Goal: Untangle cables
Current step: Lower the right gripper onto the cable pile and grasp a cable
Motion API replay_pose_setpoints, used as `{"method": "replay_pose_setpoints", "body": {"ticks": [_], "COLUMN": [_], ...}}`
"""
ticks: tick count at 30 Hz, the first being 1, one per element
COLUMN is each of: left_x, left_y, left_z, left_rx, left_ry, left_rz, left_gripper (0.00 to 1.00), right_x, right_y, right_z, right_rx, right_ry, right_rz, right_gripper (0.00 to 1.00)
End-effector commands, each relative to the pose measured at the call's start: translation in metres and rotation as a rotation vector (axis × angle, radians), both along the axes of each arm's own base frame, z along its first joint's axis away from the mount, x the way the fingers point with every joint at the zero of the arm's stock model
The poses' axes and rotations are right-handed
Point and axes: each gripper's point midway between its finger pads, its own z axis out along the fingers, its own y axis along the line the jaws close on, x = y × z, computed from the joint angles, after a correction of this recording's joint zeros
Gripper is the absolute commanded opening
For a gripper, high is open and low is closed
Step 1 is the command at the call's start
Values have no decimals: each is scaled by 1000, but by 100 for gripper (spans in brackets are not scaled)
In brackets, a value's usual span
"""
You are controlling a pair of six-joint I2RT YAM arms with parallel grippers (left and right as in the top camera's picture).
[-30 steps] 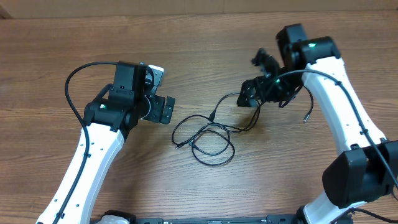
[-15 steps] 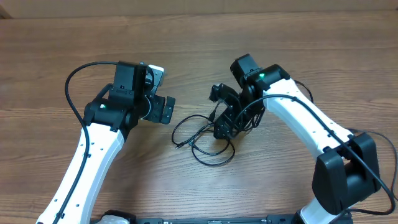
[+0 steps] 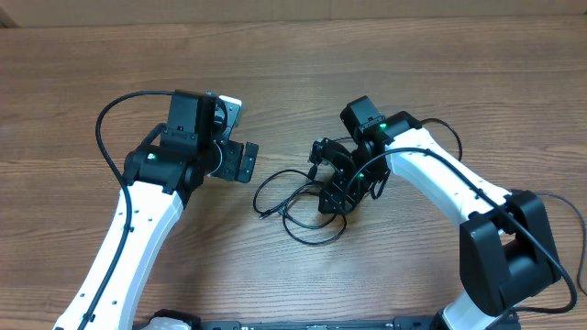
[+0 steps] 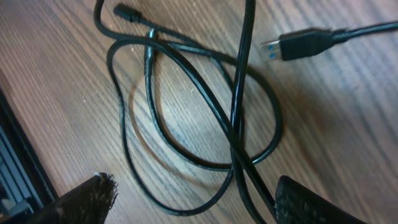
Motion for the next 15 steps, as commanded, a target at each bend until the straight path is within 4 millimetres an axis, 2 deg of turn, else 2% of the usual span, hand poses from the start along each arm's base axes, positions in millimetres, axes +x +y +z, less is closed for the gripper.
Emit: {"method": "replay_pose_setpoints", "body": {"ticks": [1,10,15], "left_x": [3,3,3], "left_y": [1,1,1], "left_z": [2,2,2], "left_rx": [7,7,7], "left_ry": [-9,-9,-9], "left_rz": [-4,-4,-4], "left_gripper": [100,100,100], "right_x": [-1,10,16], "right_y": [7,13,16], "right_z": [3,3,-6], "right_rx": [40,64,85], "right_ry": [-2,-54,-96], "right_rz": [11,12,13], "right_gripper": [81,78,78]}}
